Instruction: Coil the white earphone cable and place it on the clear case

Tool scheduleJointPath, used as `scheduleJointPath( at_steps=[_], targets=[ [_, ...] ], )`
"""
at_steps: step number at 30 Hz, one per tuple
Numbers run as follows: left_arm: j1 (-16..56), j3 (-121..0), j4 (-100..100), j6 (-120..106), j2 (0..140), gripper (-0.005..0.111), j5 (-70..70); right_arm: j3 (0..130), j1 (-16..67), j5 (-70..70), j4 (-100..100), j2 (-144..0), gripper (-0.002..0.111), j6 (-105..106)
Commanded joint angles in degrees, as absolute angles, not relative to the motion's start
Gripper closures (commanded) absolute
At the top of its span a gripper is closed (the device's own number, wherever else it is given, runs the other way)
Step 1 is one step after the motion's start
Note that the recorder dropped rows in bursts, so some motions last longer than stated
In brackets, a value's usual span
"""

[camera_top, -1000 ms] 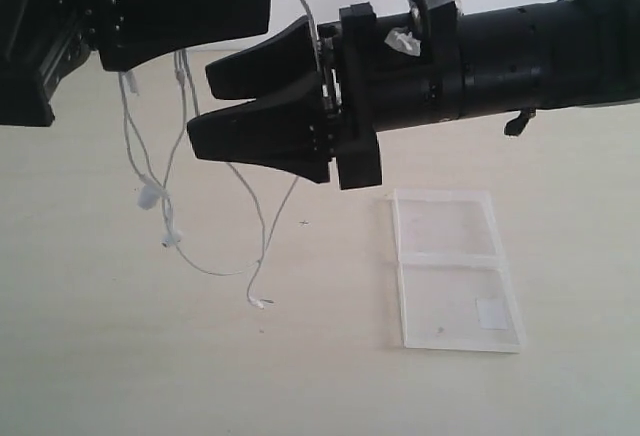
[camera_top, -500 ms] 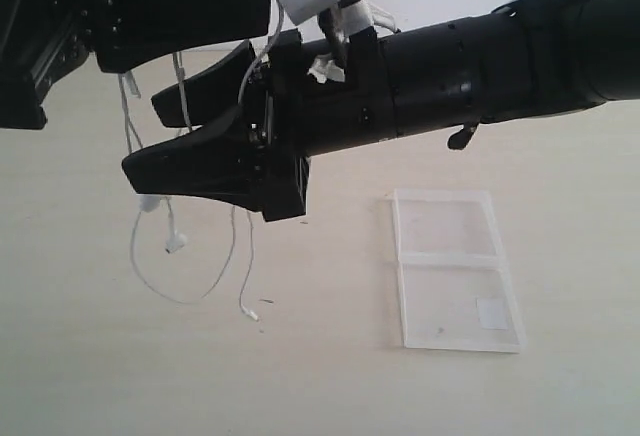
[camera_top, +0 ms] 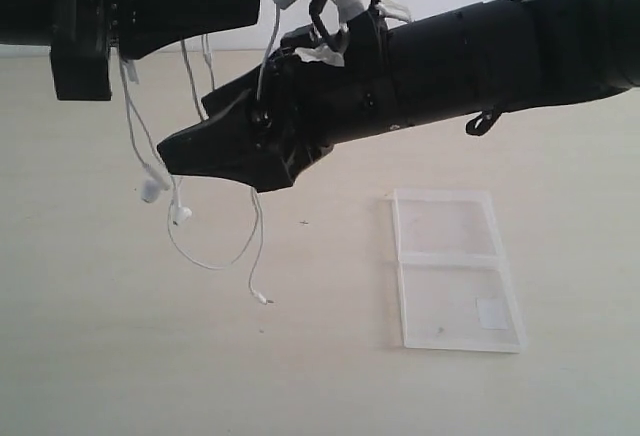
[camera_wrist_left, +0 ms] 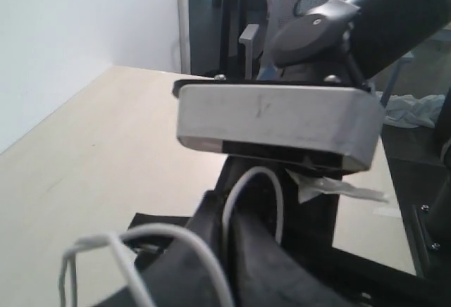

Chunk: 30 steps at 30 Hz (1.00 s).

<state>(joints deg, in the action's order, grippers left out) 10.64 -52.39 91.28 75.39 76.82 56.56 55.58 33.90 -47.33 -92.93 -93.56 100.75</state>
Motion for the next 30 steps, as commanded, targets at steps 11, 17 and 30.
scheduleJointPath(
  at_steps=[11, 17, 30],
  targets=[
    [10.5, -52.9, 89.8, 76.9, 76.7, 0.107, 59.3, 55.9, 34.0, -42.0, -96.8, -92.7, 0.041, 102.2],
    [10.5, -52.9, 89.8, 76.8, 76.7, 0.107, 60.8, 55.9, 34.0, -50.1, -98.6, -94.1, 0.041, 108.4],
    [10.5, -52.9, 89.8, 76.6, 76.7, 0.107, 67.0, 55.9, 34.0, -60.1, -99.9, -95.9, 0.041, 113.8]
  ],
)
